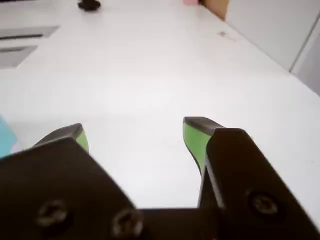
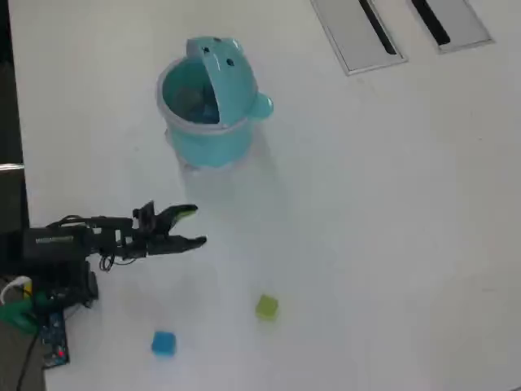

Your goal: Grasp RGB lego blocks and put them in the bin one by one.

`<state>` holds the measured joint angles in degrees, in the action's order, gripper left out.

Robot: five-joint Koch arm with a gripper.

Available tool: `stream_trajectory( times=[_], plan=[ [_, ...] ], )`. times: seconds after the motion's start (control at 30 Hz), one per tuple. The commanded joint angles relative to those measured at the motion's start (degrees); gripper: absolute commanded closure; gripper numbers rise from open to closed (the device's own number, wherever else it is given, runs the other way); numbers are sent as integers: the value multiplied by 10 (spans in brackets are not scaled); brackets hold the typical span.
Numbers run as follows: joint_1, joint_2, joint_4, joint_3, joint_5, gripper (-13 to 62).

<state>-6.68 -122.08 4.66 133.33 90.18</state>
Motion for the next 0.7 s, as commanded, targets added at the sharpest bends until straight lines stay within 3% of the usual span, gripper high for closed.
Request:
stream_trajectory(
  times=[0.0, 0.37, 0.67],
  plan=[
    [-12, 4, -62, -1, -5, 143],
    [-79, 91, -239, 66, -5, 143],
    [-85, 71, -249, 113, -12, 143]
  ],
)
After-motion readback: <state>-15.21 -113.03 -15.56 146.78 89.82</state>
